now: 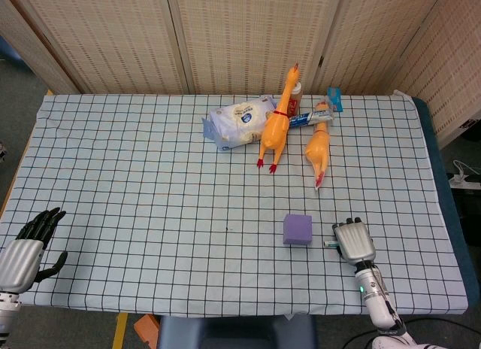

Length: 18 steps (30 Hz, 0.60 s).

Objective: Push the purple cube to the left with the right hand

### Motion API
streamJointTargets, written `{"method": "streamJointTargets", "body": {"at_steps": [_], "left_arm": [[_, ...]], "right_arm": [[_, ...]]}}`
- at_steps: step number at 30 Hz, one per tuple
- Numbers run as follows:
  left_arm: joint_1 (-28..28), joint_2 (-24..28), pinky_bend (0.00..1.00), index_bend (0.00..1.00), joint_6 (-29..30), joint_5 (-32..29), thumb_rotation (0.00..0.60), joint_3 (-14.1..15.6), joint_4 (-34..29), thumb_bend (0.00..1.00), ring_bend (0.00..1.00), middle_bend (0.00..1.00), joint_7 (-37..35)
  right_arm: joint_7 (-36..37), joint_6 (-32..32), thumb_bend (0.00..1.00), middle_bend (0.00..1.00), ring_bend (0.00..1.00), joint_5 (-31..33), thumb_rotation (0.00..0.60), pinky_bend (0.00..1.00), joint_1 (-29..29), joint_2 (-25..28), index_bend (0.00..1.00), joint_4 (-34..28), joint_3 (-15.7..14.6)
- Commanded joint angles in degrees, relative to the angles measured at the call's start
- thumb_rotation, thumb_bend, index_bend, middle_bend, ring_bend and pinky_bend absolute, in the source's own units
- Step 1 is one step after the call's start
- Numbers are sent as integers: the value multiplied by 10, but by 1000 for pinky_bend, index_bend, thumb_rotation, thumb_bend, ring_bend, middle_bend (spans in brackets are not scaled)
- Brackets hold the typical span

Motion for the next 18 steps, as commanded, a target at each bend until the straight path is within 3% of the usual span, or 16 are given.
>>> {"method": "streamJointTargets", "body": {"at_steps": [1,8,18], "left_arm": [[0,0,138,0,0,0,600,0,-1,409,0,0,0],[0,1,138,0,-3,-3,600,0,-2,409,0,0,3],[0,0,138,0,-3,-4,600,-1,-3,410,0,0,5]], "right_arm": [[1,-2,385,599,388,2,600,404,0,-1,779,2,0],[8,-12,388,616,443,7,600,474,2,-5,780,14,-3],[39,-2,401,691,511,-6,600,526,-1,5,887,6,1]]}}
